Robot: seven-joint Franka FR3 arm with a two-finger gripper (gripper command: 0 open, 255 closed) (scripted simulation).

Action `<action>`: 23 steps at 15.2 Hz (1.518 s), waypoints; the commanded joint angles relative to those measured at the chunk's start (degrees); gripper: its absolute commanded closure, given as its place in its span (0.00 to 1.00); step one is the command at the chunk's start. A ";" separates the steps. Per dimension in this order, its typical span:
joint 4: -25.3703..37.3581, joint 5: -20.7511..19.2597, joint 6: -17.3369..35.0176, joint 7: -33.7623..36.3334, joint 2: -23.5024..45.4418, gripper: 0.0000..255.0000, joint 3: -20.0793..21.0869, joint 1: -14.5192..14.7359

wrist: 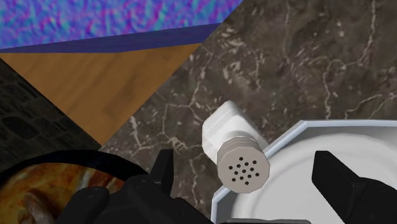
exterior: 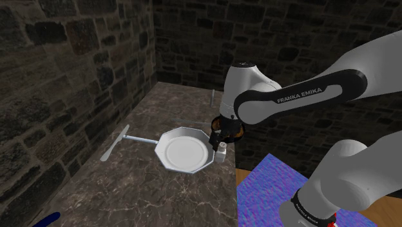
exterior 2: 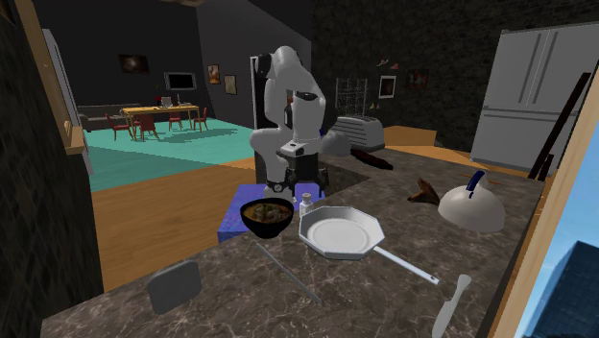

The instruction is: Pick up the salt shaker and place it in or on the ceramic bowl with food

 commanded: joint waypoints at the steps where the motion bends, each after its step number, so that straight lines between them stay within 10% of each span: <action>1: -0.02 0.00 0.06 0.01 0.03 0.00 0.01 0.00; 3: -0.01 0.00 0.05 0.01 0.03 0.00 0.01 0.00; 4: -0.01 0.00 0.05 0.01 0.03 1.00 0.01 0.00; 23: 4.92 -0.45 -9.12 0.00 -4.23 1.00 -1.06 -0.02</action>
